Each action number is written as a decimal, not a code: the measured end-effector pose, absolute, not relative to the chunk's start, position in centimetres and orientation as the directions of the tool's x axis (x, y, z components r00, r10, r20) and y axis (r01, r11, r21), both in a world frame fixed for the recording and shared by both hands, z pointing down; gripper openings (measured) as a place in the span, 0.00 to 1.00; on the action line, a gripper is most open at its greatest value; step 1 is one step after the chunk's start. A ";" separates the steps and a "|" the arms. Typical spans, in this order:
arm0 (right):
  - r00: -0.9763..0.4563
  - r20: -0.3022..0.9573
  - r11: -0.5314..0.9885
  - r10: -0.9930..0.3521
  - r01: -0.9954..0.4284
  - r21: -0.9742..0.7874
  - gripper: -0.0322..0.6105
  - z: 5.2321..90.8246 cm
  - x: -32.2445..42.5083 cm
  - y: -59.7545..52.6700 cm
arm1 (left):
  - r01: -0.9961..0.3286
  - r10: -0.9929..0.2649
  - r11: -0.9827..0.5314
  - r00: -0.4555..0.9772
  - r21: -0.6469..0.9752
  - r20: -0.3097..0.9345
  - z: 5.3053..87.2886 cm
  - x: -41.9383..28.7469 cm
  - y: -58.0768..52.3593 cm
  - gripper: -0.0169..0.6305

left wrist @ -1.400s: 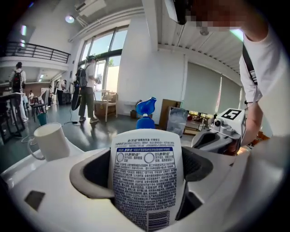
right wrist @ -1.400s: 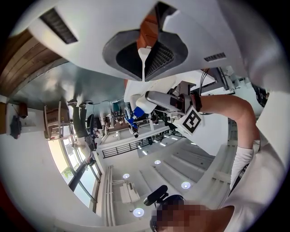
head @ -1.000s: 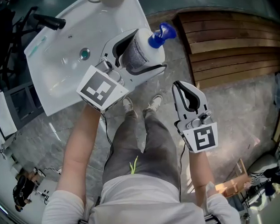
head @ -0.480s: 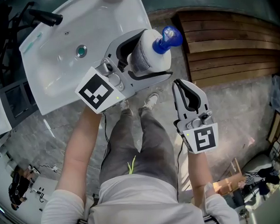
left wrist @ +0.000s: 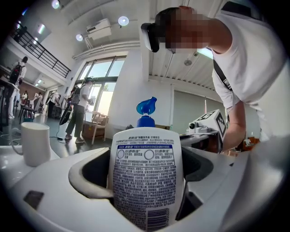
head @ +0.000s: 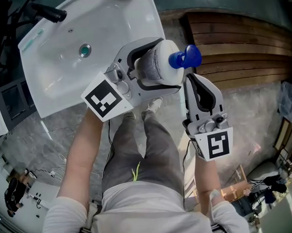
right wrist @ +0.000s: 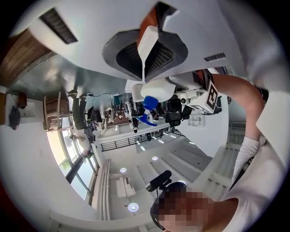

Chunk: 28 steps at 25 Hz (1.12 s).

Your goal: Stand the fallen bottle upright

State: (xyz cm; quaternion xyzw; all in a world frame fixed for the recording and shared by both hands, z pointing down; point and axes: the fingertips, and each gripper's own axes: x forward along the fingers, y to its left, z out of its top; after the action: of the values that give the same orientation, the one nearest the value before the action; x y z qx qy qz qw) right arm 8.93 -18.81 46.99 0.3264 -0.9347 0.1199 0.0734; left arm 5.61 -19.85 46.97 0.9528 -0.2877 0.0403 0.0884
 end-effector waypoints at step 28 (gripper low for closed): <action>-0.816 0.181 0.815 -0.549 -0.571 -0.101 0.11 44.4 4.4 -18.5 | -0.469 -0.461 -0.883 0.871 0.011 0.168 46.6 4.7 -18.5 0.79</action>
State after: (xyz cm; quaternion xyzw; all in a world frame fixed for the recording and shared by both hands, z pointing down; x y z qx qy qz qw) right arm 4.43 -18.46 44.44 0.2949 -0.9499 0.0753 0.0717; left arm 4.71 -18.47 46.62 0.9670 -0.2404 0.0807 0.0256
